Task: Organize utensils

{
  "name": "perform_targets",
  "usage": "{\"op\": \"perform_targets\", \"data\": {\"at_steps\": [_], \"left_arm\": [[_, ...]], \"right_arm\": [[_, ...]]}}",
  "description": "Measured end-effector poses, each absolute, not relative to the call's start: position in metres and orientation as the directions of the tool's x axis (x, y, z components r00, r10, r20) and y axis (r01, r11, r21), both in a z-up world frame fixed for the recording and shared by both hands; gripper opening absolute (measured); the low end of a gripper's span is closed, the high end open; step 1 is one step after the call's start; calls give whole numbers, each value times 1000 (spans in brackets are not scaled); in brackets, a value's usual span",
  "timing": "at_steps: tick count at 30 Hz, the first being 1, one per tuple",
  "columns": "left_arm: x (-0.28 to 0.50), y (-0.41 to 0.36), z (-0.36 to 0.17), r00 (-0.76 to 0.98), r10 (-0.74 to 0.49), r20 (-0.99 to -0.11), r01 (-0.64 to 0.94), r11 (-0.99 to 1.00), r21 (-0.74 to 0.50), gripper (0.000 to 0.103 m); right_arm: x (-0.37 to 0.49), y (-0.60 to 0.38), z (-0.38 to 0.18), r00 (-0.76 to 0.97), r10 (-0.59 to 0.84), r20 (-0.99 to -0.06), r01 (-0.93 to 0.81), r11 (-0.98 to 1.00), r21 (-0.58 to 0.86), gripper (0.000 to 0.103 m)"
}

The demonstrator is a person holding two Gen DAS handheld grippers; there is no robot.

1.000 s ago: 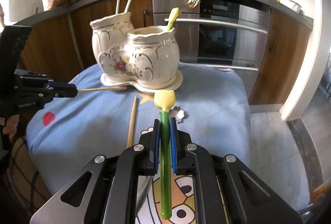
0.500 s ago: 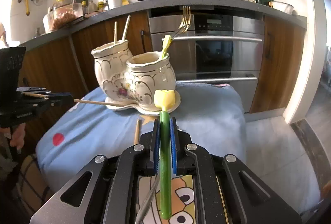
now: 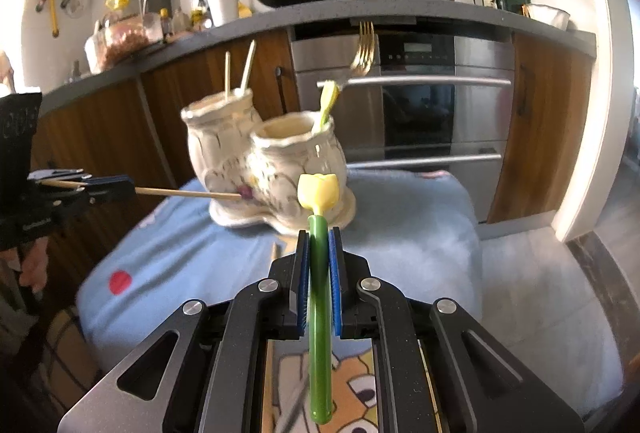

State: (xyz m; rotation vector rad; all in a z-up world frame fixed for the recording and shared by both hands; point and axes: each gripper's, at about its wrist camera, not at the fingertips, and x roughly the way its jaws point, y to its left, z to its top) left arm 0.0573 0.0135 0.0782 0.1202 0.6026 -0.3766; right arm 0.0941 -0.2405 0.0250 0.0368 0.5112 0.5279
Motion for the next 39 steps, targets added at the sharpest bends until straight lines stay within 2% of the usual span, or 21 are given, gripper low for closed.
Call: {"op": "perform_targets", "data": {"at_steps": [9, 16, 18, 22, 27, 32, 39], "left_arm": [[57, 21, 129, 816, -287, -501, 360, 932, 53, 6], [70, 34, 161, 844, -254, -473, 333, 938, 92, 6], [76, 34, 161, 837, -262, -481, 342, 936, 85, 0], [94, 35, 140, 798, -276, -536, 348, 937, 36, 0], [95, 34, 123, 785, -309, -536, 364, 931, -3, 0], [102, 34, 98, 747, -315, -586, 364, 931, -35, 0], [114, 66, 45, 665, -200, -719, 259, 965, -28, 1]], "right_arm": [[114, -232, 79, 783, 545, -302, -509, 839, 195, 10], [150, -222, 98, 776, 600, -194, -543, 793, 278, 10], [163, -215, 98, 776, 598, -202, -534, 792, 296, 10], [172, -205, 94, 766, 609, -206, -540, 783, 309, 10], [173, -203, 83, 755, 613, -232, -541, 782, 309, 10], [168, -207, 76, 751, 615, -241, -537, 781, 320, 10], [156, -205, 72, 746, 613, -260, -543, 786, 294, 10]]}}
